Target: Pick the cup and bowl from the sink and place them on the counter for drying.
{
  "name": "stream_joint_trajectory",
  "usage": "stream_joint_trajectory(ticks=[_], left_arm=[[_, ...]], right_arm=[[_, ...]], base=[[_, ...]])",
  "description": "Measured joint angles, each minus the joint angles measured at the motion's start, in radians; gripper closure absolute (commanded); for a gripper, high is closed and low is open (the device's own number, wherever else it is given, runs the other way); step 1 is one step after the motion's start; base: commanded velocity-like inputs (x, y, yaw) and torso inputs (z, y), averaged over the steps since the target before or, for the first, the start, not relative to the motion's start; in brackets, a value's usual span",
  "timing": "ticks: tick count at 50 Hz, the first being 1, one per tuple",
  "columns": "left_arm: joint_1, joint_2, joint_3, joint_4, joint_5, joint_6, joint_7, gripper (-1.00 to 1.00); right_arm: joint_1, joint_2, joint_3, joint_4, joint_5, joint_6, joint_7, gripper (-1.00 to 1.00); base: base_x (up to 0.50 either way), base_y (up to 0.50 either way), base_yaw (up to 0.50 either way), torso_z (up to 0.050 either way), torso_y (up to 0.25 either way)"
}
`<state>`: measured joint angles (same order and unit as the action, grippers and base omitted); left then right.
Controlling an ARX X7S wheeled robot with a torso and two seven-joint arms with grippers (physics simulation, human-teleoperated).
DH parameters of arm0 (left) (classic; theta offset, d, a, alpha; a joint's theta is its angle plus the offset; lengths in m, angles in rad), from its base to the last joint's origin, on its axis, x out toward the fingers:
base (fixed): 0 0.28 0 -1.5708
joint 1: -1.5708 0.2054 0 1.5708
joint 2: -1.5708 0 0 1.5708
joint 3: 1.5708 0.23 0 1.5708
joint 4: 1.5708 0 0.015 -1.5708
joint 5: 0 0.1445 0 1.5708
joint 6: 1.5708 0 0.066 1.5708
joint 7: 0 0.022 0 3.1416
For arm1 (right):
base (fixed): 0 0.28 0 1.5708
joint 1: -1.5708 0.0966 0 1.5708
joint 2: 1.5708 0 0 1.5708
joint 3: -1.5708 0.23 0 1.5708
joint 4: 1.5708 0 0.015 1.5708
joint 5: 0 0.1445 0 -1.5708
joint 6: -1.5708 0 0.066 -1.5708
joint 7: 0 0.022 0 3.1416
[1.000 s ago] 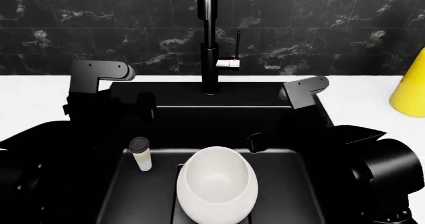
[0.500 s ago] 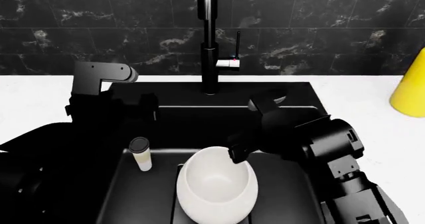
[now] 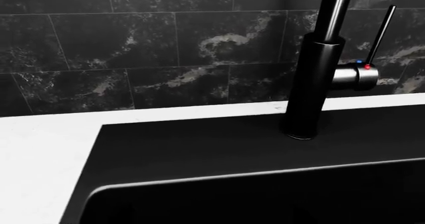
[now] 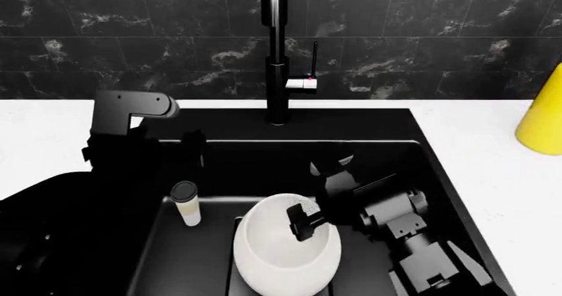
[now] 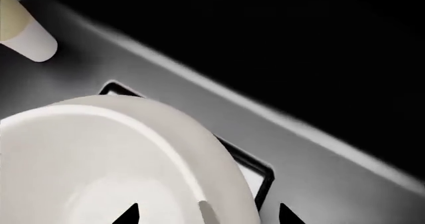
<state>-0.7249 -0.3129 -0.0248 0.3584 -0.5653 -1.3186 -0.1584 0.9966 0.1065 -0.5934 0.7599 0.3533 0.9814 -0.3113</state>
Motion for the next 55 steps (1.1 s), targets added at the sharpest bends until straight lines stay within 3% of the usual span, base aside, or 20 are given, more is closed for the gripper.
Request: stream_joint_trajectory(ticks=[14,15,38,55], left_arm=[[0.009,-0.002,-0.001,0.008,-0.007,0.0,-0.009,-1.0],[0.009,-0.003,-0.001,0.009,-0.008,0.0,-0.01,-1.0],[0.005,-0.014,-0.006,0.009,-0.019,-0.005,-0.021,-1.0],[0.015,-0.02,-0.013,0.006,-0.023,0.004,-0.03,-1.0]], right_arm=[[-0.019,-0.012,-0.034,0.06,-0.017,-0.059,-0.011,-1.0],[-0.02,-0.011,-0.034,0.056,-0.016,-0.058,-0.009,1.0],[-0.057,0.084,-0.024,-0.236,0.012,0.08,0.07,1.0],[-0.012,0.206,0.038,-0.546,0.051,0.284,0.13,1.0]], base=[[0.0,0.0,0.0,0.0,0.0],[0.0,0.0,0.0,0.0,0.0],[0.0,0.0,0.0,0.0,0.0],[0.0,0.0,0.0,0.0,0.0]])
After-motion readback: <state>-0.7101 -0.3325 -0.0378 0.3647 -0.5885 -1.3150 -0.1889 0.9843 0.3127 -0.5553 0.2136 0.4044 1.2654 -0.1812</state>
